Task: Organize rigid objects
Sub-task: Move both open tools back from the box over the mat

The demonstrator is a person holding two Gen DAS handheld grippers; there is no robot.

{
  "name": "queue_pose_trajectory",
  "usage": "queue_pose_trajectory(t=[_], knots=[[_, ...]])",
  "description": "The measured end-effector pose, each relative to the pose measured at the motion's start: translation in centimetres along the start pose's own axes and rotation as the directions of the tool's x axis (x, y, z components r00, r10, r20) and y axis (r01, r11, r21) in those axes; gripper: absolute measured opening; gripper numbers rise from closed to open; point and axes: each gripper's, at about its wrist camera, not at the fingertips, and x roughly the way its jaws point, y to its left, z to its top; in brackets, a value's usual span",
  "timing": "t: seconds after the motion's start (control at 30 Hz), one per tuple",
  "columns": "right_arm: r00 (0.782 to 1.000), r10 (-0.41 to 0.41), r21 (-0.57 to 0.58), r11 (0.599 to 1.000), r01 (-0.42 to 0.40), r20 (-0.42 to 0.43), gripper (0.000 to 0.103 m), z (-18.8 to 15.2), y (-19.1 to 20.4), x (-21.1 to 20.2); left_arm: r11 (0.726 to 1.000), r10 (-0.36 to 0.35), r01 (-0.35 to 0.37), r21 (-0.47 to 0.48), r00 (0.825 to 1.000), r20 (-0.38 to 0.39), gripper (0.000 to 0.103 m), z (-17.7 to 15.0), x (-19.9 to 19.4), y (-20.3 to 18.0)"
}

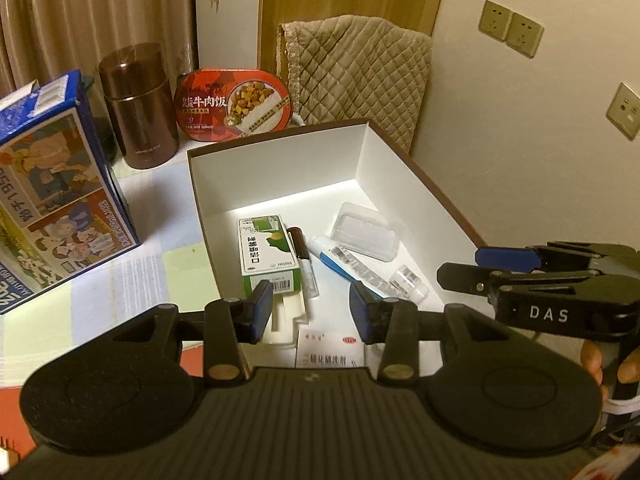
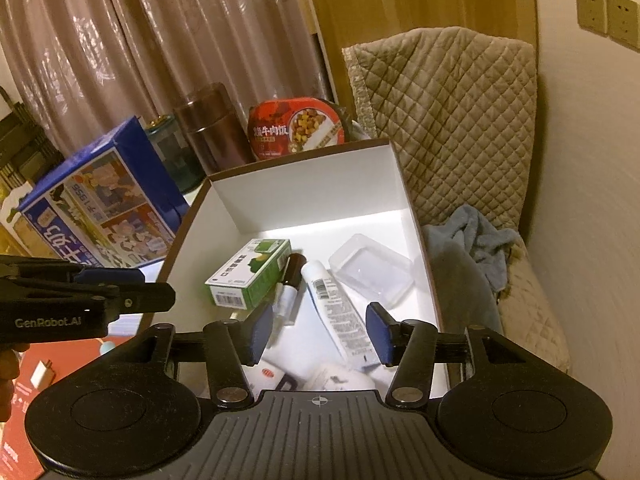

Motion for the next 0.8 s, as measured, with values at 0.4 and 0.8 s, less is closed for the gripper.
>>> queue_pose_trajectory(t=[0.4, 0.8], knots=[[0.999, 0.039, 0.013, 0.999, -0.039, 0.014, 0.050, -2.7, 2.5, -4.3, 0.999, -0.035, 0.034, 0.011, 0.999, 0.022, 0.038, -4.2, -5.1, 0.1], [0.999, 0.053, 0.010, 0.999, -0.053, -0.006, 0.050, -5.8, 5.6, -6.2, 0.999, -0.054, 0.055, -0.005, 0.999, 0.004, 0.041, -8.4, -8.5, 2.0]])
